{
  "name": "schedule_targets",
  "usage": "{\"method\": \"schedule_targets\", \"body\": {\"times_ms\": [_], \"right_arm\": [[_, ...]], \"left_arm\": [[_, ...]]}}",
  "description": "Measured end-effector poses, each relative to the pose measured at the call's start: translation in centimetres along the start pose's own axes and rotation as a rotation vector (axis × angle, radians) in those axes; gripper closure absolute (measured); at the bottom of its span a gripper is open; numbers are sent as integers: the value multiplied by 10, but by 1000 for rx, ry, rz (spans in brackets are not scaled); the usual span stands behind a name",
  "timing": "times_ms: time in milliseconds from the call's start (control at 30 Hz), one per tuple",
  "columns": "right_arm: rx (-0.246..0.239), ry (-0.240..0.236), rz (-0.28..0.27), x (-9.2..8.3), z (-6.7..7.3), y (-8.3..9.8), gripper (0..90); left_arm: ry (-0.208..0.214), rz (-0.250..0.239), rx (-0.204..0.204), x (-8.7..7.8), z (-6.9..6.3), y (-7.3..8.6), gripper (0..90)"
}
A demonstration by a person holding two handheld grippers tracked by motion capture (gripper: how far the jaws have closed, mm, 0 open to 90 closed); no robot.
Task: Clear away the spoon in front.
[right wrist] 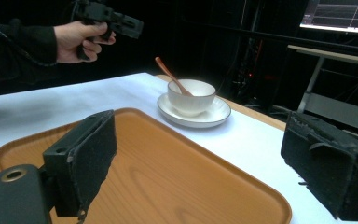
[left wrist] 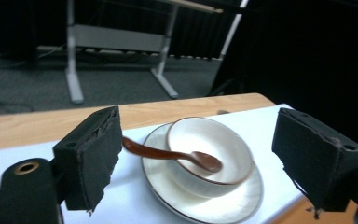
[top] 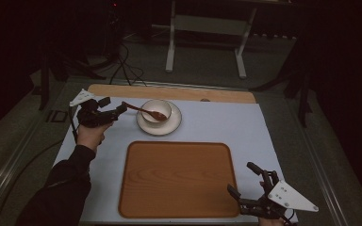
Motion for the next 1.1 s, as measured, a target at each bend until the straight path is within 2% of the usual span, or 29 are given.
{"method": "schedule_targets", "body": {"times_ms": [167,233,267,300,533,700,733,1000,1100], "right_arm": [[0,4,8,1,-1,2,105],[-2,5,10,1,-1,2,105],[-2,5,10,1,-1,2,105],[-3,4,11,1,-1,2,105],[-3,7,21,3,0,5,105],[4,17,15,2,-3,5,105],[4,14,17,2,-3,6,105],[7,18,29,4,-3,8,105],[8,14,30,4,-3,8,105]], "left_arm": [[-62,10,-71,16,9,6,184],[-74,2,-119,21,14,8,208],[-74,2,-119,21,14,8,212],[-89,-3,-153,27,19,10,212],[-116,29,-251,46,29,20,304],[-105,33,-367,56,36,29,358],[-88,27,-393,58,36,30,387],[-60,20,-482,69,35,41,499],[-46,9,-508,71,32,44,583]]}}
Point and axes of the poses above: each handheld gripper's, and its own axes: x roughly forward along the jaws, y roughly out of its underside, z roughly to its left, the point moved 3 cm from there along x, roughly forward along the jaws, and after that the axes turned 3 degrees about -y, right-handed, at the moved point
